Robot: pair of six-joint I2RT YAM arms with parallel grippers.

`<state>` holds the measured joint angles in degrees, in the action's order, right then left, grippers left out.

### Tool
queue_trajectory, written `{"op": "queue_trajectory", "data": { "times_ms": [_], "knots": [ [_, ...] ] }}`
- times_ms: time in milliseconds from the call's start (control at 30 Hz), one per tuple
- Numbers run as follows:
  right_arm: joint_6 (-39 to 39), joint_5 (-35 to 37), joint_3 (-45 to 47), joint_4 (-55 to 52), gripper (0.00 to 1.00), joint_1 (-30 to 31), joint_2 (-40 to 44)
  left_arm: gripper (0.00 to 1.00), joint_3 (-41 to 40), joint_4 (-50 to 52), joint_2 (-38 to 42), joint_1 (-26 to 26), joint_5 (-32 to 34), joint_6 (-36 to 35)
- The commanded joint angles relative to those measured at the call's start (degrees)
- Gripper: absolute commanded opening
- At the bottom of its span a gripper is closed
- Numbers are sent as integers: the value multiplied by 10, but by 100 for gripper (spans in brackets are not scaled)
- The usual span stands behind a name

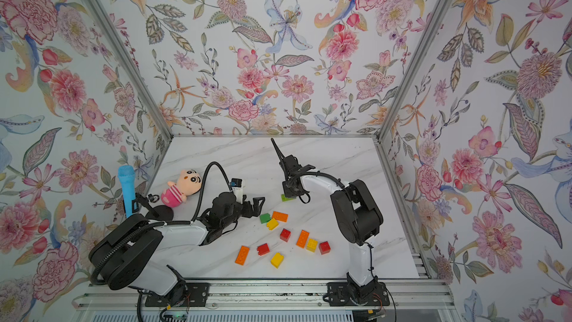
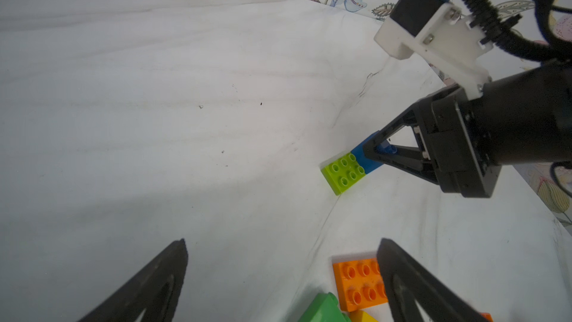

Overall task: Assemble the letter p with lego
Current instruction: Assemble the lego brick with the lego brick, then pick up the lego brick from the center of the board.

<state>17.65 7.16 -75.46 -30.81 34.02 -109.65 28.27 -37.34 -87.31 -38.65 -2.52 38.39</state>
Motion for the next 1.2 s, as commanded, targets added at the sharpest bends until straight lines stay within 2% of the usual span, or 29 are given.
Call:
{"op": "queue_trajectory", "data": {
  "times_ms": [0,233,467,600,733,1000,1167],
  "knots": [
    [30,12,55,-84,0,3,16,99,-2,-3,9,-4,14,-5],
    [67,25,133,-74,0,-13,98,99,-2,-3,4,-4,13,-4],
    [77,13,159,-59,1,-15,115,99,3,-8,-3,-4,10,-2],
    [78,13,157,-56,11,-12,120,99,4,-5,0,-4,9,-2],
    [69,-6,158,-48,29,-11,128,99,3,3,2,-5,11,-5],
    [54,-26,158,-49,46,-17,169,99,7,37,28,-4,19,-14],
    [36,-22,163,-67,53,-17,227,99,11,126,89,-4,39,-45]
  ]
}}
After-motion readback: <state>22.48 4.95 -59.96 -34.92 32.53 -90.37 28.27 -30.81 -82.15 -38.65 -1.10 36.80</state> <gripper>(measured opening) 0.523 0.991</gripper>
